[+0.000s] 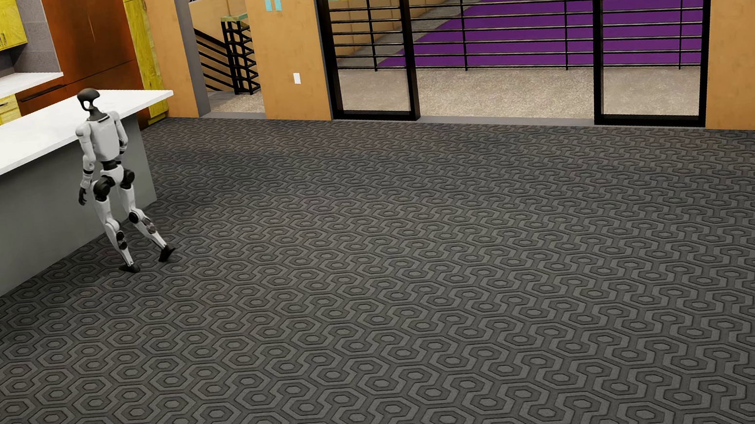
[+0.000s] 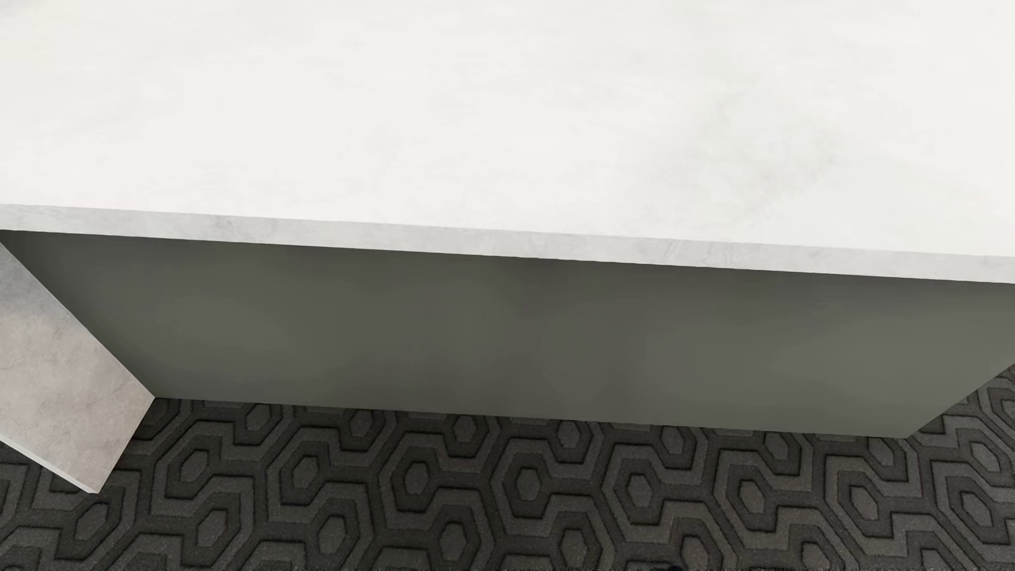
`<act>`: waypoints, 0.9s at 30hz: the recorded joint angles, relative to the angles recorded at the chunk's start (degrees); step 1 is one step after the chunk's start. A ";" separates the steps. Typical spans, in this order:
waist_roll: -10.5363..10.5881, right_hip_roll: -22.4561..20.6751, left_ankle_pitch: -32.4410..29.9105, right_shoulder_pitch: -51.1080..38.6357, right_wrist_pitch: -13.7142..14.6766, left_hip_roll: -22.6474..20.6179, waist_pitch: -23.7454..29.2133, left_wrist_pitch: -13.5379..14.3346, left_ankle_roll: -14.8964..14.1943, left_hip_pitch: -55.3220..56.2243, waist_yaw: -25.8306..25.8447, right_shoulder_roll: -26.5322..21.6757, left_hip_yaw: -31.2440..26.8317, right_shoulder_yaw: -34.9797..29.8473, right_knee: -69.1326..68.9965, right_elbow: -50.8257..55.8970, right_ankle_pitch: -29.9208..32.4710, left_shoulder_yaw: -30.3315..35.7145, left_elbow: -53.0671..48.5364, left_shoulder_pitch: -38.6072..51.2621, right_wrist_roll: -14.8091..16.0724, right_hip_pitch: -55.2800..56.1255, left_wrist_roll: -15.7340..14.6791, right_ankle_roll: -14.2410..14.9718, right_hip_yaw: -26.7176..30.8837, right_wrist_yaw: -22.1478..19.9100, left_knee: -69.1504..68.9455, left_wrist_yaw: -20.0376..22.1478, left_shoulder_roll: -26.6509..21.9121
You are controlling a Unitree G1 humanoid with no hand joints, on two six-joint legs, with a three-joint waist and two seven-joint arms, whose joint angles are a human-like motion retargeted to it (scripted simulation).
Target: Go to the counter
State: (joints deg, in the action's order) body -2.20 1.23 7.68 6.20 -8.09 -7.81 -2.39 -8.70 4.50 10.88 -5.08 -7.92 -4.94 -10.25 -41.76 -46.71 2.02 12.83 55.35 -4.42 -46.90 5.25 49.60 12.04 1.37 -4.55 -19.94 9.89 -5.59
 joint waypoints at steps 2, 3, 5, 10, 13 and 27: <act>-0.32 0.80 0.20 0.04 0.16 -0.13 0.13 0.06 -0.23 0.27 0.08 -0.10 0.63 0.57 -2.71 0.41 -0.42 -0.49 -0.37 0.33 0.04 1.68 -0.13 0.78 -0.66 -0.17 -0.18 0.07 0.23; -0.49 1.35 0.31 0.37 0.26 -0.19 0.23 0.77 -0.36 0.44 0.16 -0.11 0.86 0.89 -4.03 1.05 -1.11 -0.59 -0.27 0.40 0.18 2.48 -0.03 1.61 -1.29 -0.39 -0.33 0.22 0.03; -0.81 2.26 0.52 0.94 0.51 -0.35 0.44 1.61 -0.63 0.82 0.43 -0.02 1.05 1.25 -5.79 2.27 -4.96 -0.49 -0.39 1.25 0.36 3.65 0.32 1.69 -2.18 -0.66 -0.68 0.29 0.03; -1.26 6.86 -0.25 1.33 0.20 -0.01 0.47 2.55 -1.23 0.45 1.07 0.94 0.23 0.79 5.42 2.88 -14.87 -0.17 -1.41 4.06 0.25 3.21 0.60 -5.48 -9.18 -0.56 0.88 0.60 0.18; -1.09 5.82 -0.66 1.00 -0.03 0.24 0.72 2.77 -1.67 0.51 1.55 0.98 -0.51 1.13 11.94 2.68 -16.99 0.12 -1.86 5.27 0.13 4.91 0.41 -5.96 -6.78 -0.77 1.52 0.59 0.40; 1.26 -2.64 -1.59 -1.11 0.74 5.66 0.85 -4.49 -5.98 -0.28 2.13 2.14 -2.39 1.80 26.40 0.62 -12.28 1.00 -0.50 0.84 -0.57 0.98 0.81 -10.79 0.13 -1.55 2.74 9.83 2.03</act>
State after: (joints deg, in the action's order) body -0.94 -1.41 6.09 5.09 -7.35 -2.15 -1.54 -13.19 -1.48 10.60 -2.95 -5.78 -7.33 -8.45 -15.36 -46.09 -10.26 13.83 54.85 -3.58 -47.47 6.23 50.41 1.24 1.50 -6.10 -17.20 19.72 -3.56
